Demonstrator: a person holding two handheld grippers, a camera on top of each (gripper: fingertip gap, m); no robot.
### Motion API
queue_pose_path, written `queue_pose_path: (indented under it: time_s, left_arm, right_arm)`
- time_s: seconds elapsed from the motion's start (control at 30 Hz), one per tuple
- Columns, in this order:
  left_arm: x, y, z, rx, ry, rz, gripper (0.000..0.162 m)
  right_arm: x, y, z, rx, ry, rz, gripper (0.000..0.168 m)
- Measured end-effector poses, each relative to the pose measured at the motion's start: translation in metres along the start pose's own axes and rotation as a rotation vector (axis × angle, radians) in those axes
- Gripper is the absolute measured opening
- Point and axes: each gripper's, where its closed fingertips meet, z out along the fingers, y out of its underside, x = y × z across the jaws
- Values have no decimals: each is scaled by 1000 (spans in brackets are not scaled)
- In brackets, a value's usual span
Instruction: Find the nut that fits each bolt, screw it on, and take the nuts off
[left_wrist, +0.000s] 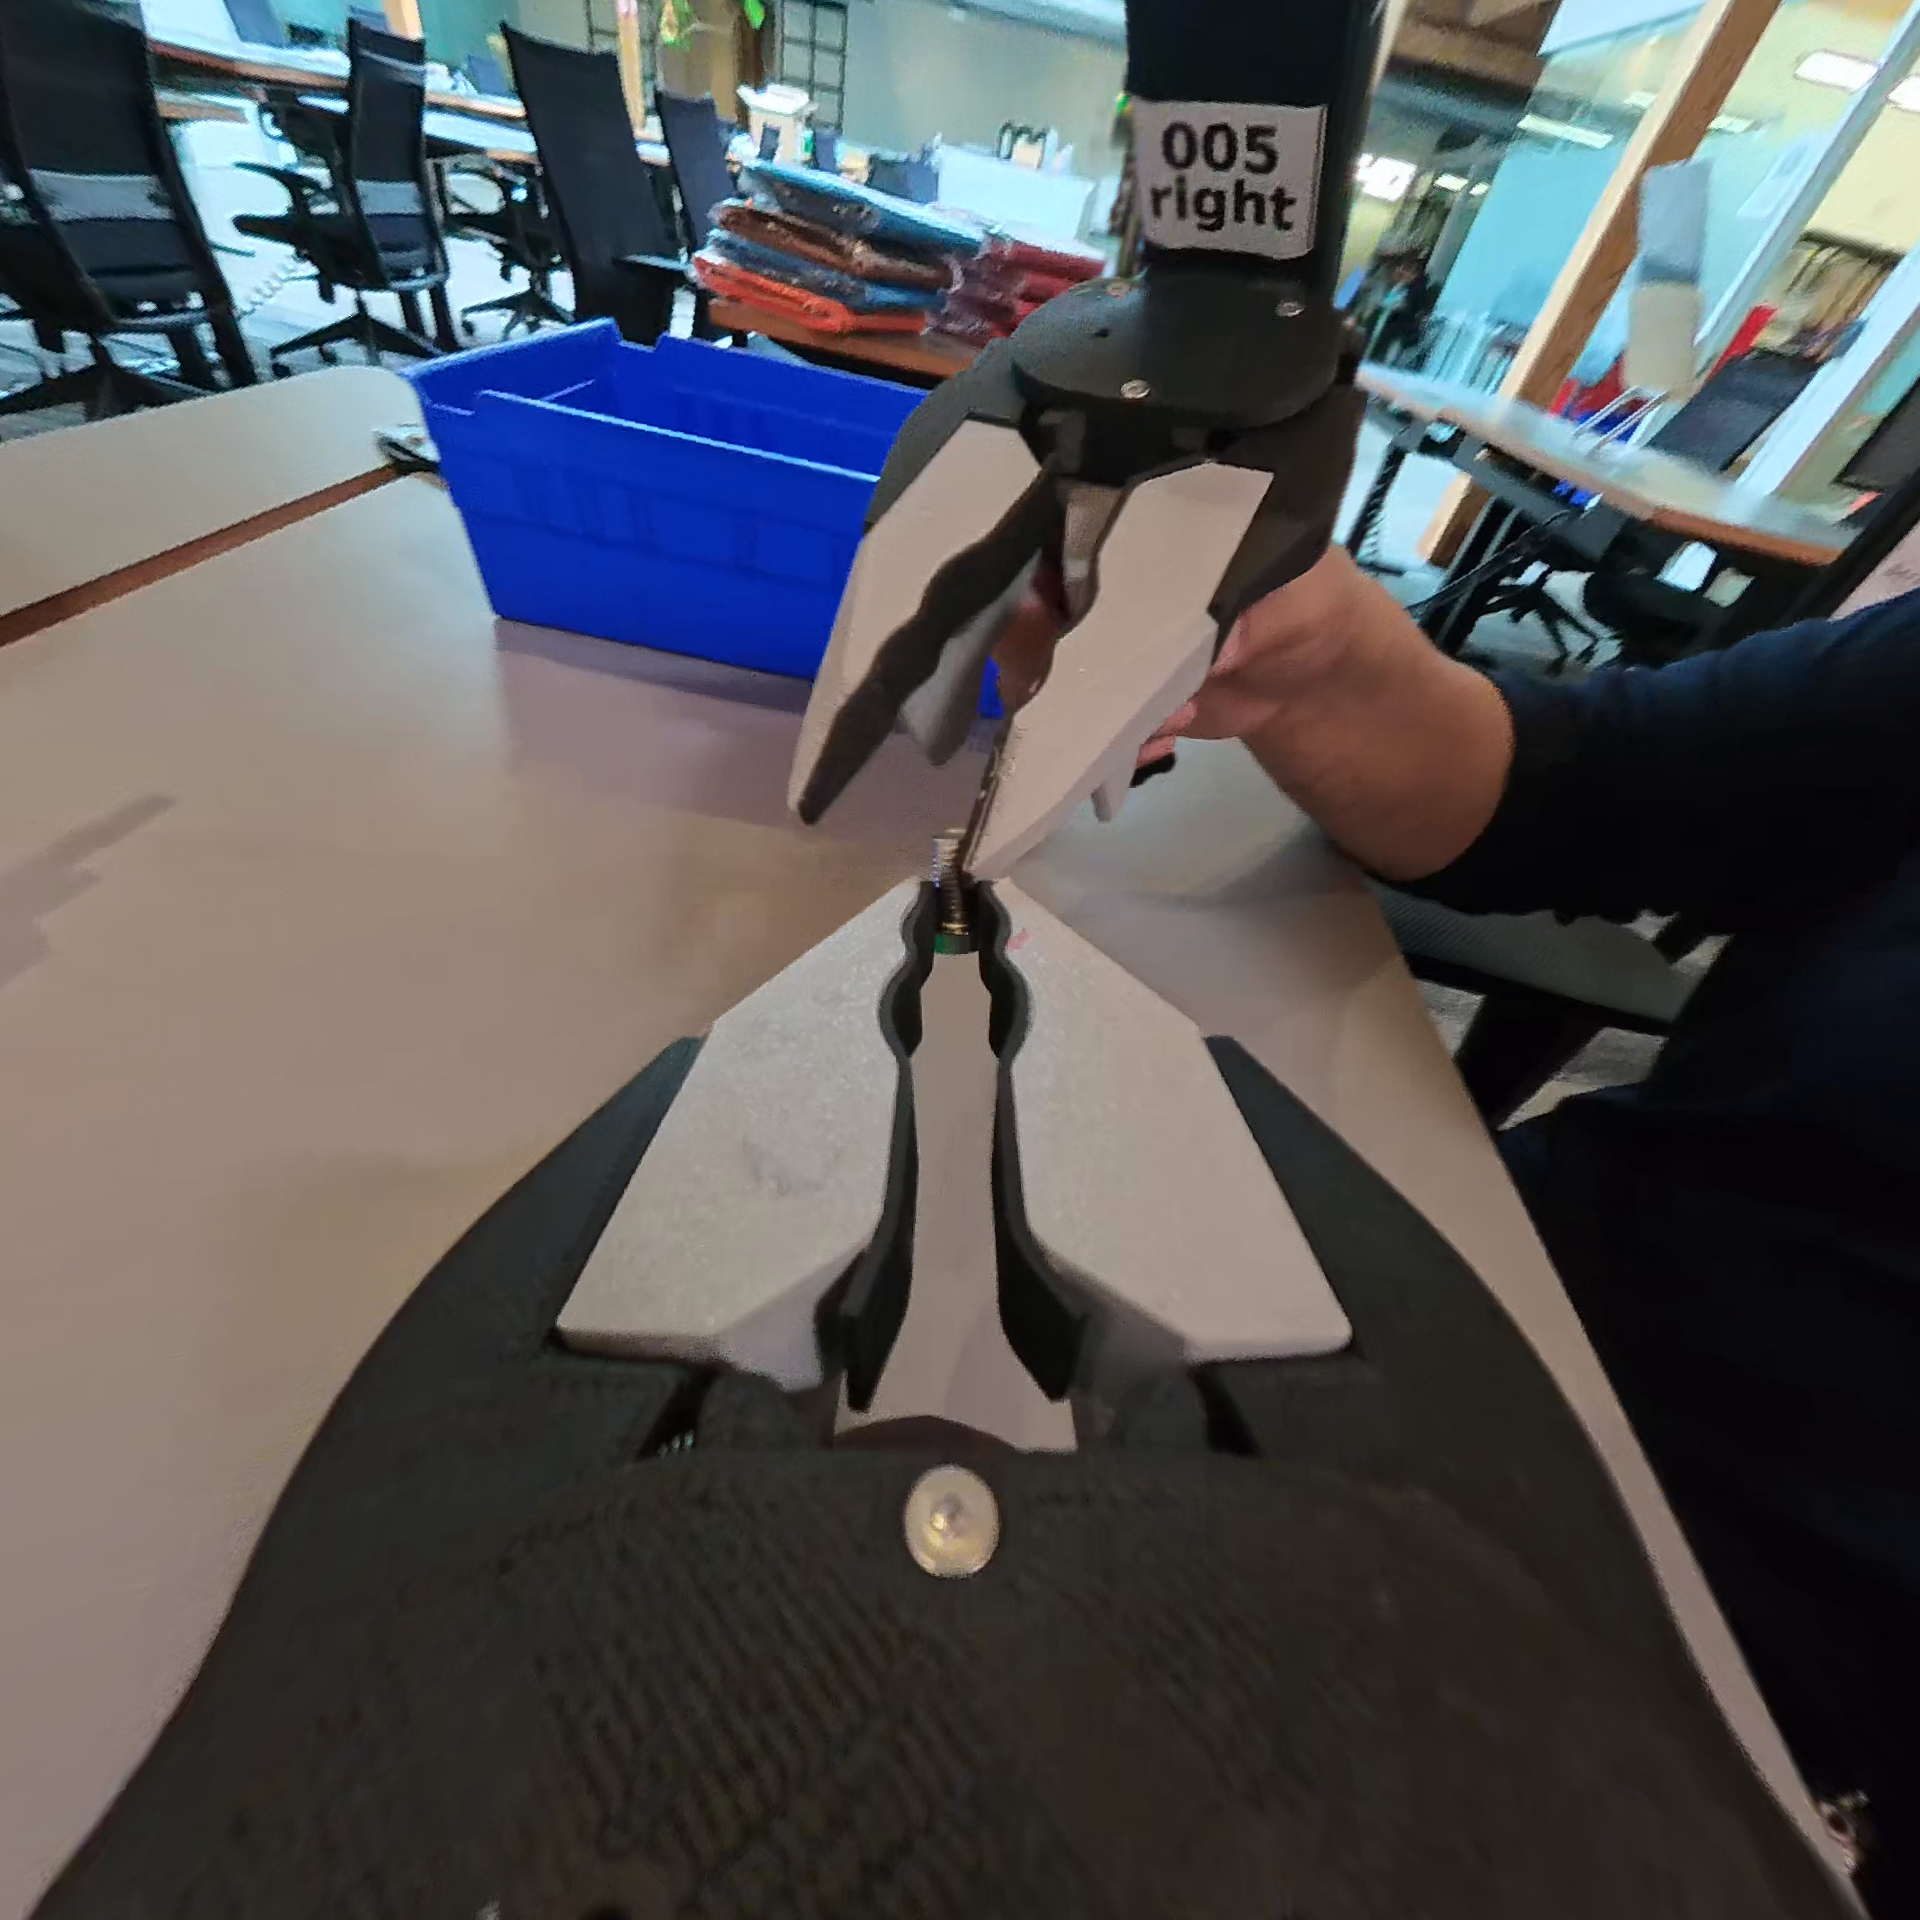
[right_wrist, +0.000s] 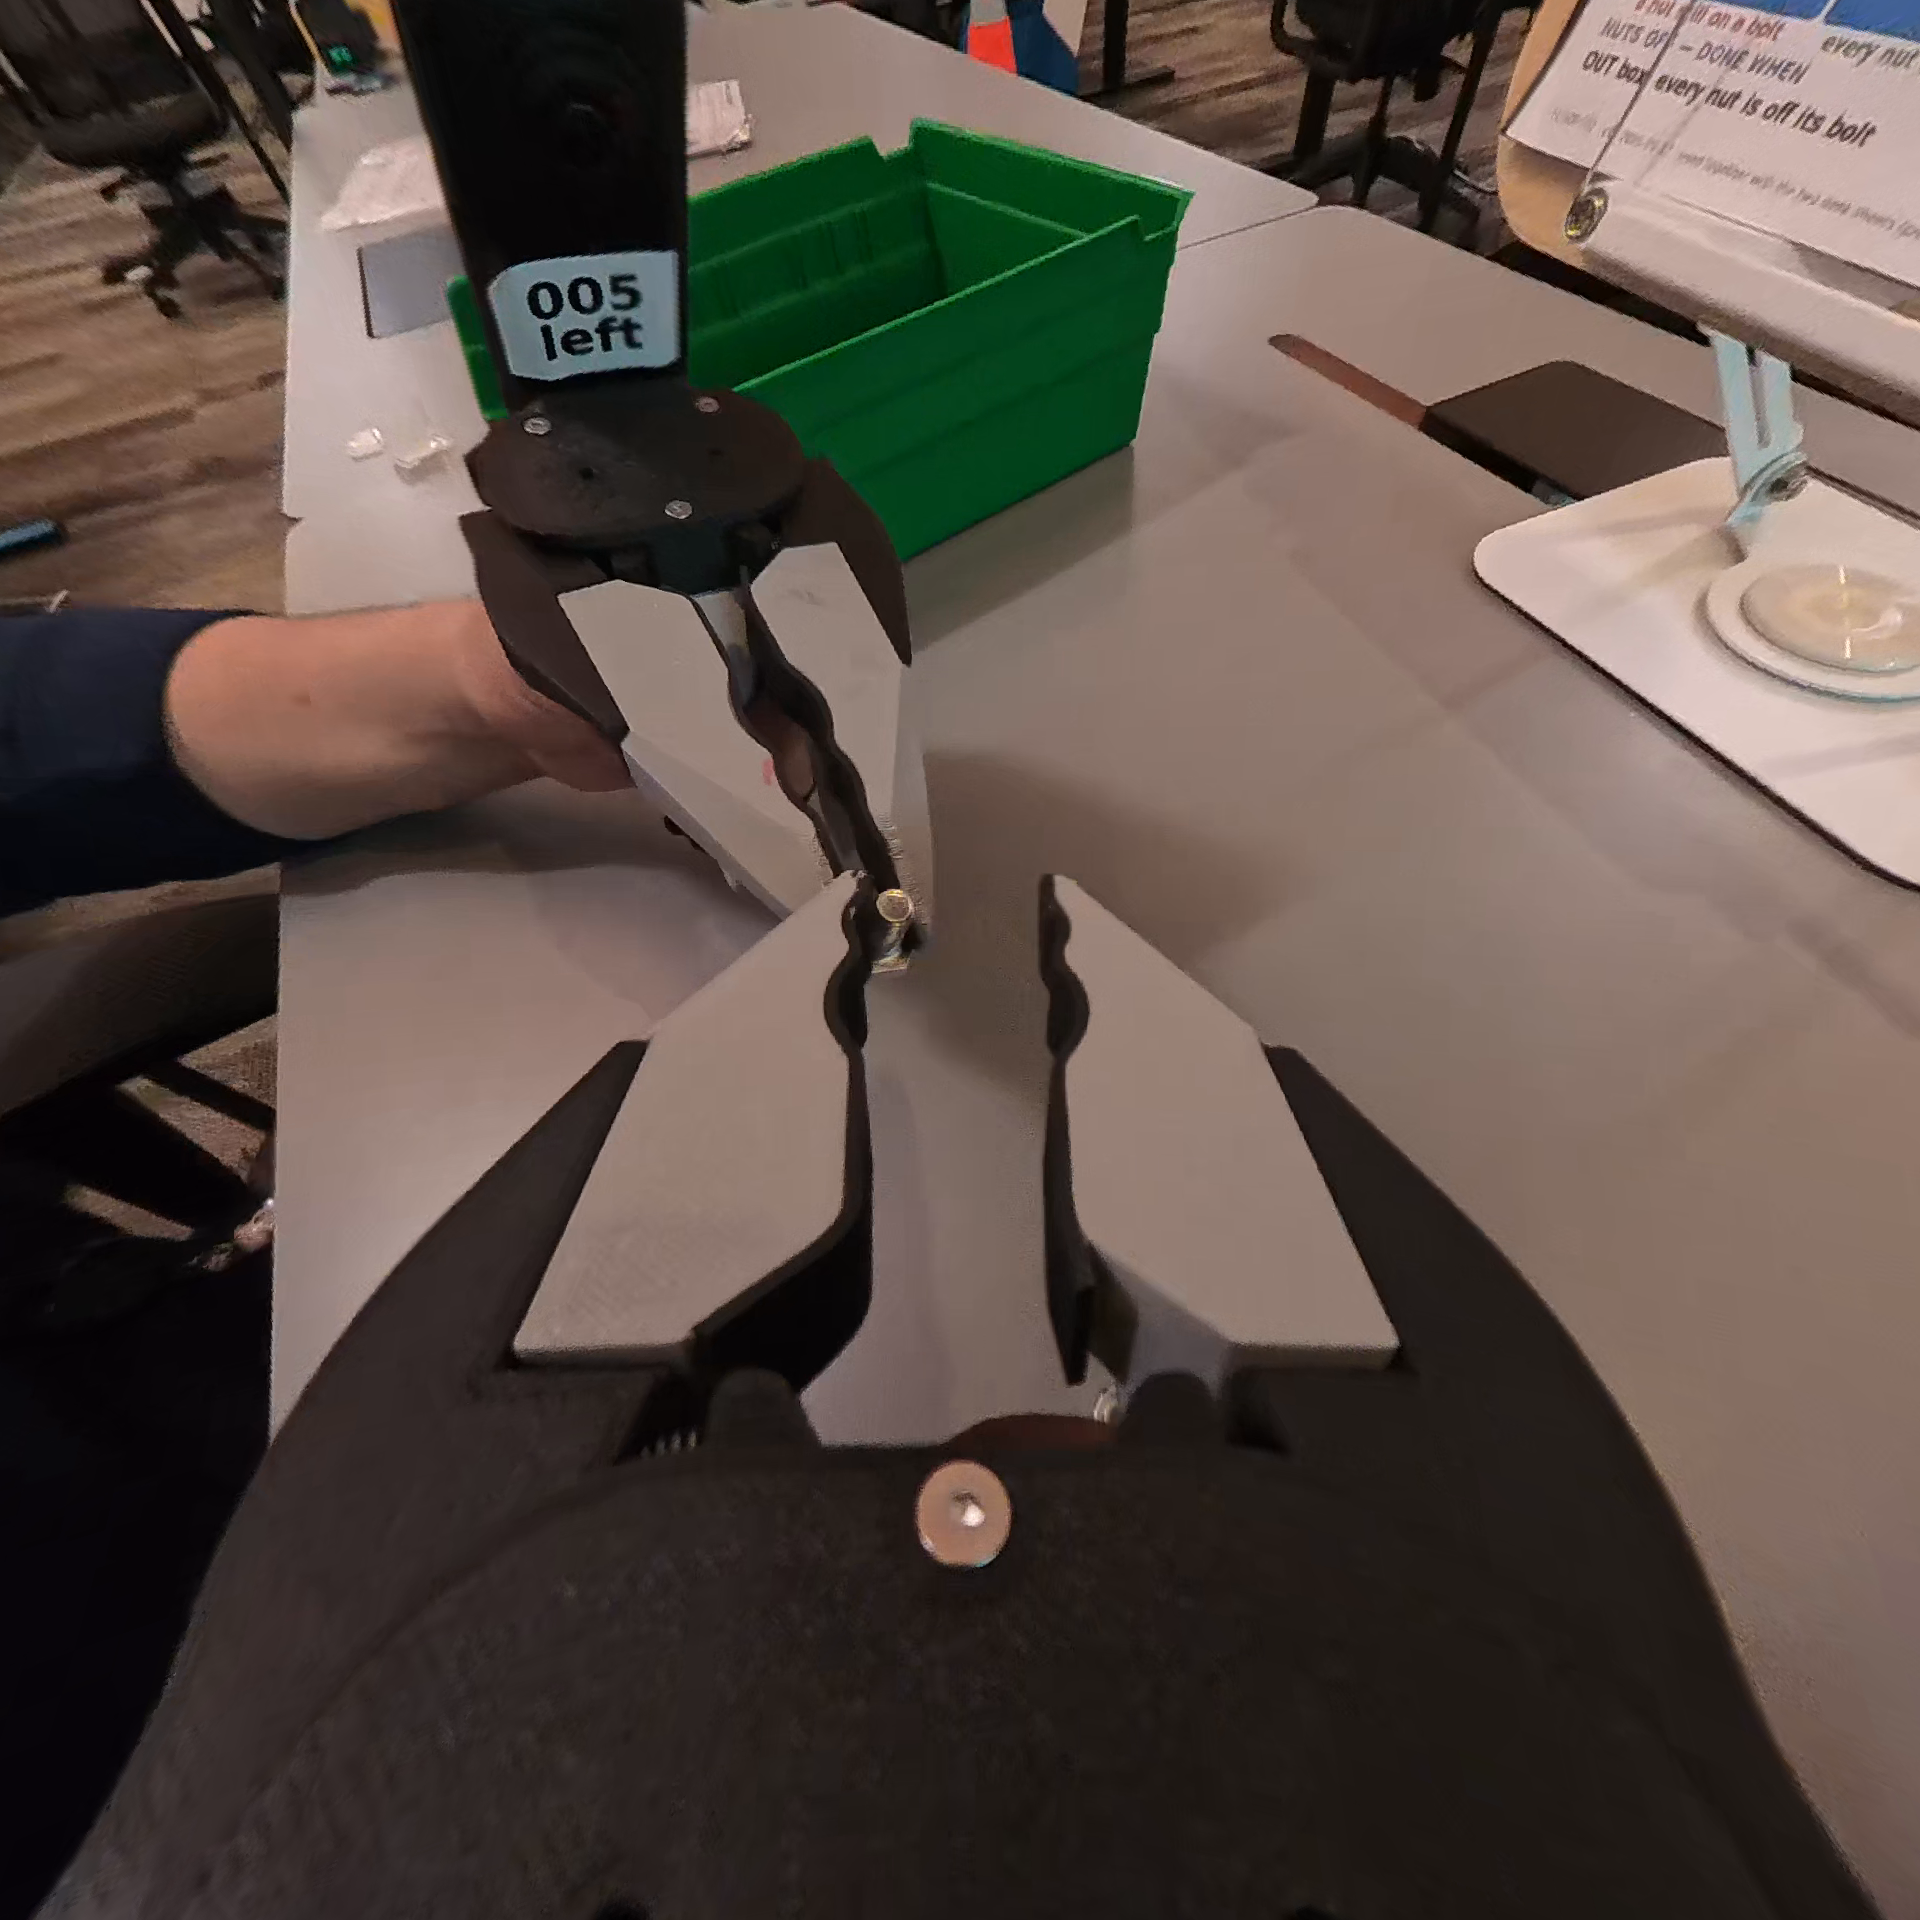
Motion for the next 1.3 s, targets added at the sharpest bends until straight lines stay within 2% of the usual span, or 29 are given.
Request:
queue_pose_path:
  time_s: [0.13, 0.17, 0.3, 0.4, 0.47, 0.53, 0.57, 0.63, 0.73, 0.87, 1.0, 1.13, 1.3]
  left_arm:
    - [7, 12, 12, -48, 25, 33, 5]
    - [9, 15, 15, -57, 31, 32, 5]
    - [15, 13, 15, -35, 78, 18, 5]
    - [18, 4, 10, 18, 102, 7, 5]
    - [19, -2, 6, 50, 124, -16, 5]
    - [18, -2, 5, 51, 121, -17, 5]
    - [17, -1, 5, 52, 109, -10, 5]
    - [16, -1, 5, 46, 103, -7, 5]
    - [14, -2, 3, 53, 101, -13, 5]
    - [8, -6, -2, 95, 104, -46, 5]
    - [12, -21, -13, 211, 165, -56, 5]
    - [22, -28, -21, 263, 224, -9, 5]
    - [23, -17, -17, 205, 229, 20, 5]
  right_arm:
    - [3, 17, -7, -74, 17, -38, 41]
    - [2, 20, -8, -68, 10, -48, 38]
    - [-21, 18, -10, 2, -135, -10, 4]
    - [-20, 7, -12, 70, -147, 15, 13]
    - [-24, -11, -18, 178, -247, 136, 22]
    - [-22, -29, -31, 305, -347, 256, 16]
    - [-22, -31, -33, 312, -383, 286, 15]
    - [-17, -20, -31, 253, -342, 268, 19]
    - [1, 1, -35, 130, -163, 152, 19]
    - [33, 46, -54, -135, 73, 4, 21]
    - [35, 96, -62, -376, 104, -78, 26]
    - [26, 115, -54, -398, 37, -159, 25]
    - [33, 120, -44, -375, 4, -199, 22]
